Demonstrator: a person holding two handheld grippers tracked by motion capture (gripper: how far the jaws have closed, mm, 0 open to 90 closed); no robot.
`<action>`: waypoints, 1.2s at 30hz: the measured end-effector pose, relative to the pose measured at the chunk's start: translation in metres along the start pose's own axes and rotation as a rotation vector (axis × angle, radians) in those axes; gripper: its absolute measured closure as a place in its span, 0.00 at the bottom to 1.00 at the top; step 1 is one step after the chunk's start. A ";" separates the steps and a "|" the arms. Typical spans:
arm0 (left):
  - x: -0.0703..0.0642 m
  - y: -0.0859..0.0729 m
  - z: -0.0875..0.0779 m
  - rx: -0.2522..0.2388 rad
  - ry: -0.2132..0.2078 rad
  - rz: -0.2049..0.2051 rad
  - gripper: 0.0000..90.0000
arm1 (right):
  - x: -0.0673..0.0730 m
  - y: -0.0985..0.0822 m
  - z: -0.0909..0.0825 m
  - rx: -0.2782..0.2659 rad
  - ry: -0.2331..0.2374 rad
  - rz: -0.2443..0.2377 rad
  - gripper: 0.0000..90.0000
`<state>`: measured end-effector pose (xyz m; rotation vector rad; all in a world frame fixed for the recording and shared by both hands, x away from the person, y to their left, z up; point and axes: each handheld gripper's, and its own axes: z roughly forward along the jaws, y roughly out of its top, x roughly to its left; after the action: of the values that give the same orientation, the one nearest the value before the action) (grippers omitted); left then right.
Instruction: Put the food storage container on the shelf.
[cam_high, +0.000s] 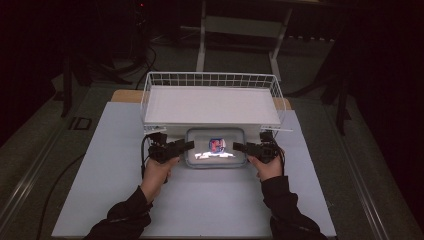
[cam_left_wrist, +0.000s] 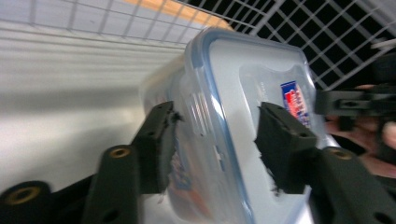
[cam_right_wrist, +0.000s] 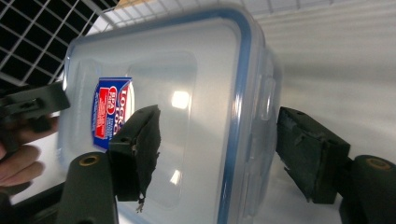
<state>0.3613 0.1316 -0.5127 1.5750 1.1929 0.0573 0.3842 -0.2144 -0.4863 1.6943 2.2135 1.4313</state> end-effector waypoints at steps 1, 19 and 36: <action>-0.001 -0.001 0.000 -0.006 0.014 0.002 0.49 | 0.002 0.000 0.000 -0.006 -0.021 -0.015 0.34; -0.017 0.002 -0.017 -0.031 0.036 0.019 0.44 | 0.011 -0.007 -0.013 -0.054 -0.092 -0.104 0.34; -0.038 -0.016 -0.063 -0.007 -0.103 0.097 0.11 | 0.046 -0.046 -0.051 -0.047 0.021 -0.166 0.63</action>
<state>0.2952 0.1482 -0.4800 1.6098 1.0352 0.0431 0.3047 -0.2117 -0.4645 1.4489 2.2509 1.4555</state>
